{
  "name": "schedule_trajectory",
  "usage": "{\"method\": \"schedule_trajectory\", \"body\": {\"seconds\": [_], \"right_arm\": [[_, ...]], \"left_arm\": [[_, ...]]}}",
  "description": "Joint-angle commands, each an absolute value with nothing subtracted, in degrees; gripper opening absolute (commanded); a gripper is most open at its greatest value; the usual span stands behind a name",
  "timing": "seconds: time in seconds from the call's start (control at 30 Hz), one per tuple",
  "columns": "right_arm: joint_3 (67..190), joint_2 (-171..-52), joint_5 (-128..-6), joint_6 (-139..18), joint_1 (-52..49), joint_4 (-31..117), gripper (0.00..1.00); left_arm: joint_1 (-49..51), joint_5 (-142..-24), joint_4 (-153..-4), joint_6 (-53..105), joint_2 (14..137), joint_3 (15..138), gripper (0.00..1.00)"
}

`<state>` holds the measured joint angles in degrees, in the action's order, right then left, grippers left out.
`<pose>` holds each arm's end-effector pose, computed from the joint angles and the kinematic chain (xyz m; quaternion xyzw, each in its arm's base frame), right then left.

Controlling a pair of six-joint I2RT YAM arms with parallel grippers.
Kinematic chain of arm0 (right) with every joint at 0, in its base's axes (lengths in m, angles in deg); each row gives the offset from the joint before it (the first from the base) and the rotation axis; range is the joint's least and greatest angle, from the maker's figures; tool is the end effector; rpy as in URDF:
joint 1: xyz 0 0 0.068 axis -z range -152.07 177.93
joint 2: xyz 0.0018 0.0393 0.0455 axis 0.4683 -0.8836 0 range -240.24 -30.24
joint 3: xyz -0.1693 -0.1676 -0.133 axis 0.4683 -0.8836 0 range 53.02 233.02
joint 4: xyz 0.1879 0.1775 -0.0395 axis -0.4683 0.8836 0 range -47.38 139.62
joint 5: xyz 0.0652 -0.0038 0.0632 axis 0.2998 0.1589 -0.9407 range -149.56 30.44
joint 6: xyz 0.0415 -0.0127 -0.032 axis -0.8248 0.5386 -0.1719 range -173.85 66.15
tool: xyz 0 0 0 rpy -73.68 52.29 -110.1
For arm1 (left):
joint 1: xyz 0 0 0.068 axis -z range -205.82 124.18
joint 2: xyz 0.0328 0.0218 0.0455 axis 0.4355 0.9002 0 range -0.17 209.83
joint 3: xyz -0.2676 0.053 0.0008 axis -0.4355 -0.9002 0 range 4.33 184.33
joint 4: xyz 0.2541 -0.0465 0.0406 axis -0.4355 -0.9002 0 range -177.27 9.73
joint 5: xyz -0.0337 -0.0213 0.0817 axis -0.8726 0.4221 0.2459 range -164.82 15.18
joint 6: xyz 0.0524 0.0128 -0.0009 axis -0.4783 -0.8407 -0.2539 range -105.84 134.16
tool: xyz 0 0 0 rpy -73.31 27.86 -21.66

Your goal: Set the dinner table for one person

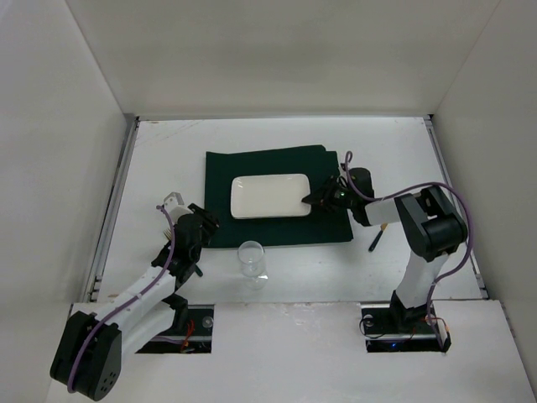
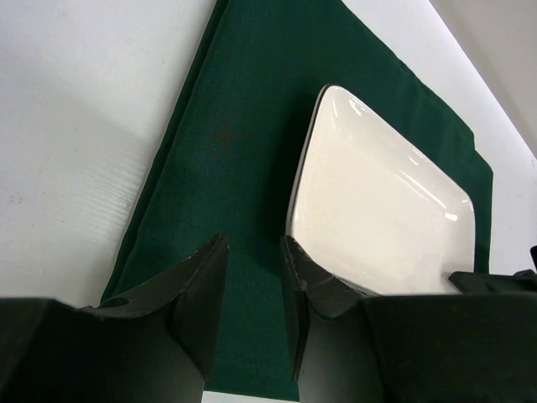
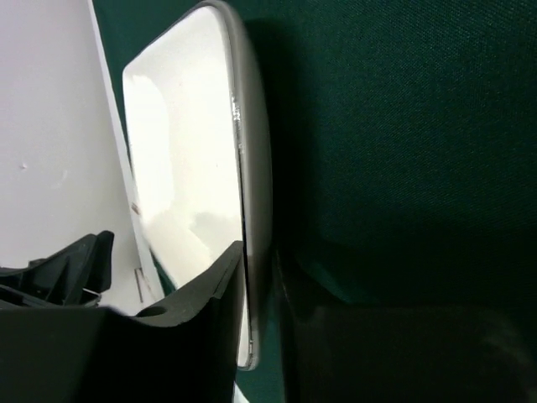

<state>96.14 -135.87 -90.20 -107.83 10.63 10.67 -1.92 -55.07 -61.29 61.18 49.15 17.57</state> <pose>0.3264 0.1206 0.1250 0.1393 0.8363 0.4651 0.2549 0.1732 -0.0636 0.1862 -0.2586 0.7560 -0.2272 0.5567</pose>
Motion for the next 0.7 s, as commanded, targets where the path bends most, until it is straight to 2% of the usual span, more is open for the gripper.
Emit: {"method": "schedule_trajectory", "body": {"seconds": [0.0, 0.03, 0.2, 0.47, 0.6, 0.67], "right_arm": [[98.6, -133.6, -91.5, -107.0, 10.8, 5.7, 0.31], [98.6, -133.2, -89.9, -105.9, 10.8, 7.4, 0.36], [100.3, -129.7, -81.6, -100.4, 10.5, 17.0, 0.41], [101.7, -118.9, -64.5, -91.5, 8.2, 29.0, 0.67], [102.4, -111.6, -55.1, -87.3, 5.6, 36.0, 0.67], [103.0, -107.7, -52.2, -84.7, 2.3, 39.6, 0.55]], "left_arm": [[-2.2, -54.4, -60.6, 61.3, 49.0, 18.1, 0.29], [-2.2, -54.4, -60.6, 61.2, 49.0, 18.1, 0.29], [-2.2, -54.4, -60.8, 61.3, 49.0, 18.1, 0.29], [-2.0, -54.4, -60.5, 61.4, 49.8, 18.9, 0.29], [-1.0, -54.3, -59.5, 61.4, 51.5, 19.6, 0.3], [-0.7, -54.3, -58.0, 61.5, 52.6, 19.5, 0.29]]}}
